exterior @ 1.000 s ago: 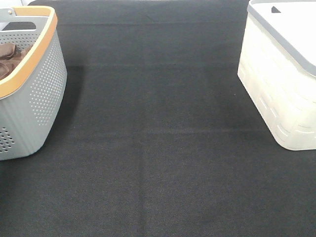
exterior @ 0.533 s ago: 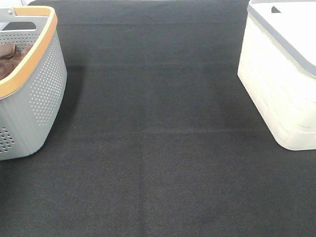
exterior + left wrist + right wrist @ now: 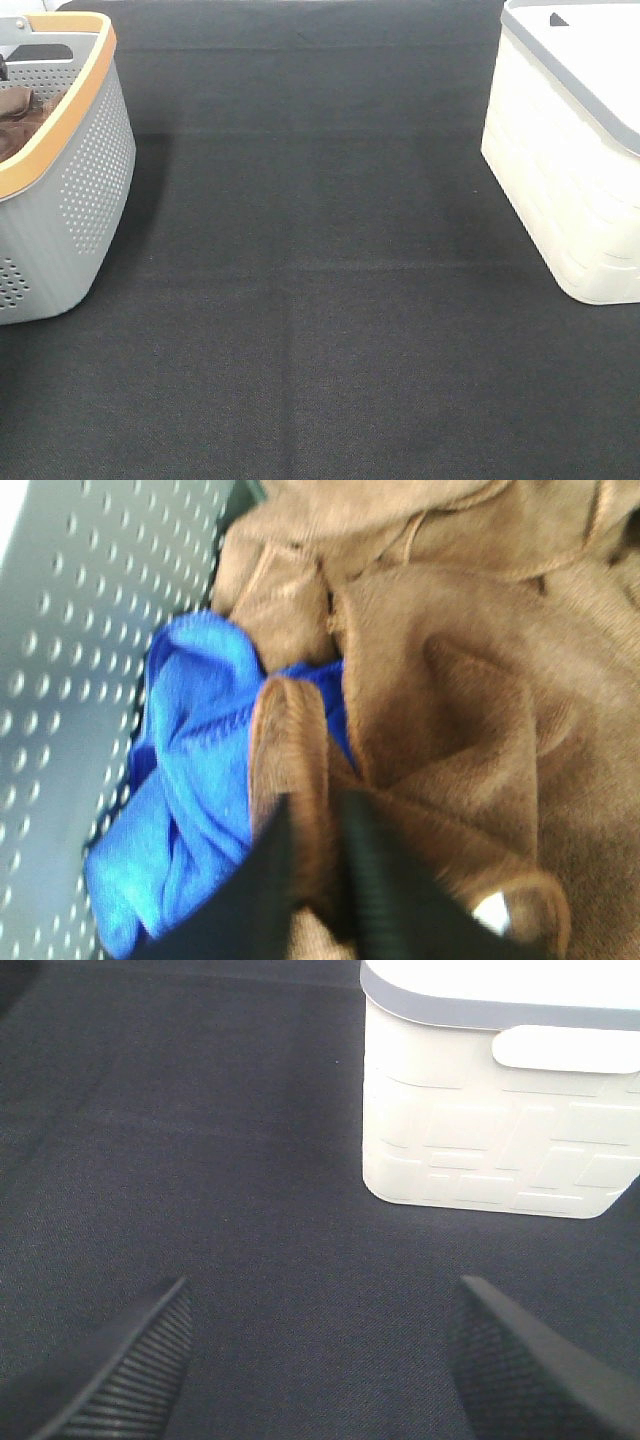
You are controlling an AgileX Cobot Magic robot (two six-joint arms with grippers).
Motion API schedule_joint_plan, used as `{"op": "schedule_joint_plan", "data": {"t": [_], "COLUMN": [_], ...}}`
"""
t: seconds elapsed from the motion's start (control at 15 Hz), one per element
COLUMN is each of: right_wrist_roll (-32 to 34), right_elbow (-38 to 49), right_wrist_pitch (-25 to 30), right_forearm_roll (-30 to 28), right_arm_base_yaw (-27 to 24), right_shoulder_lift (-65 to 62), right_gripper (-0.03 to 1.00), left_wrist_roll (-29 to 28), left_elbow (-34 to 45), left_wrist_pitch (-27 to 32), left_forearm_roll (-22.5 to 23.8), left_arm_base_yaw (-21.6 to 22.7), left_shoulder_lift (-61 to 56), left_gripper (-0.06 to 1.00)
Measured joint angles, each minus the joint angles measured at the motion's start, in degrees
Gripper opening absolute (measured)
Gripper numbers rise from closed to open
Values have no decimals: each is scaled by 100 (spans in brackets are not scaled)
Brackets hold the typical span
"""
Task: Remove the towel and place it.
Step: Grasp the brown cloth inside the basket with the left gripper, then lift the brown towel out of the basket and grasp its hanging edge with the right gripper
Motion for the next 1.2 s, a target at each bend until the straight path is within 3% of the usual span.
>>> {"op": "schedule_joint_plan", "data": {"t": [0.33,0.73,1.0,1.2], "right_wrist_roll": [0,0,0,0], "right_elbow": [0,0,0,0], "right_wrist_pitch": [0,0,0,0], "right_forearm_roll": [0,6,6,6], "right_arm_base_yaw": [0,0,0,0], "right_shoulder_lift": [0,0,0,0], "right_gripper": [69,69,69,69], "left_wrist_roll": [120,304,550,1077], "left_elbow": [-34,-34,-40,-40], "left_wrist_pitch": [-29,11,34,-155], "left_forearm_roll": [0,-69,-458,-1341], "left_arm_base_yaw": [0,0,0,0], "left_shoulder_lift": [-86,-1203,-1925,-2807], "left_gripper": [0,0,0,0]}}
